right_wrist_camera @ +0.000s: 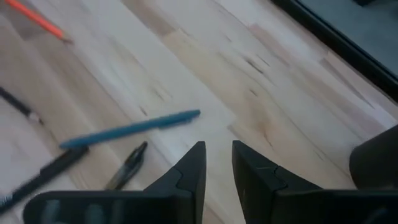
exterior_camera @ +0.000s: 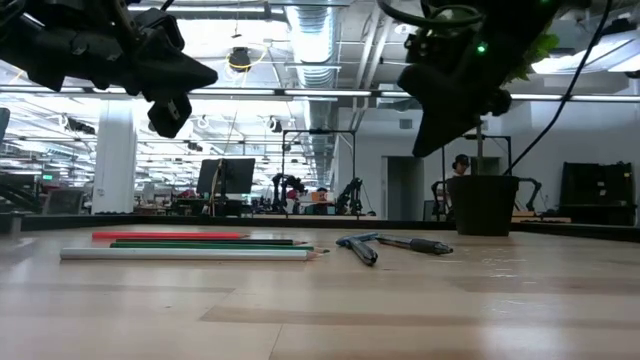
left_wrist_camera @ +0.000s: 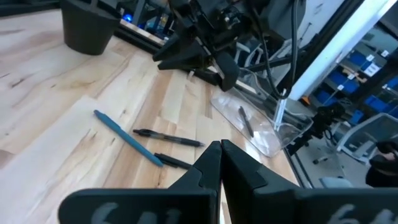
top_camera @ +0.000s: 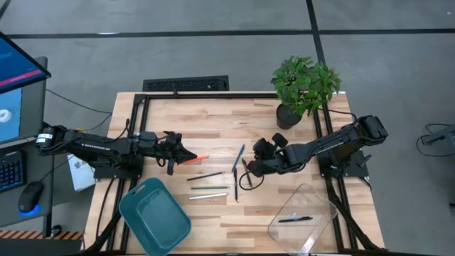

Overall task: Sort pens & pencils
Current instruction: Put the right black pen in the transparent bin

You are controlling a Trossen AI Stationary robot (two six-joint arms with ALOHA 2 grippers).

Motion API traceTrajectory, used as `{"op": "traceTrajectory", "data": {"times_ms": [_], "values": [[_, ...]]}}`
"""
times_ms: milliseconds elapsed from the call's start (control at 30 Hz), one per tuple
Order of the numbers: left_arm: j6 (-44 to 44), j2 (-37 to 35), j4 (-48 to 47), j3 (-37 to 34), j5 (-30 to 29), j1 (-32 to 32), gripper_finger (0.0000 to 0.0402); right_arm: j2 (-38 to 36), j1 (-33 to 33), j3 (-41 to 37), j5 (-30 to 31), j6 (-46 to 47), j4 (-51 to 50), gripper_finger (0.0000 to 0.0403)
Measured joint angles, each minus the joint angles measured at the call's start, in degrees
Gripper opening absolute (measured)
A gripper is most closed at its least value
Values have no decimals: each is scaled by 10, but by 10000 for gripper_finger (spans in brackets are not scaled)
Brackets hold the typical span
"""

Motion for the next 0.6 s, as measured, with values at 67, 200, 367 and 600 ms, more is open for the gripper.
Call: {"op": "traceTrajectory", "data": {"times_ms": [67,200,367,600], "values": [[0,0,0,0,-2,0,0,0,-3,0,-1,3,11,116],[1,0,-1,0,-2,0,0,0,2,0,0,9,29,138],[21,0,-2,0,-16,0,0,0,23,0,0,19,33,163],[34,0,-1,0,-15,0,0,0,41,0,-1,3,37,180]]}}
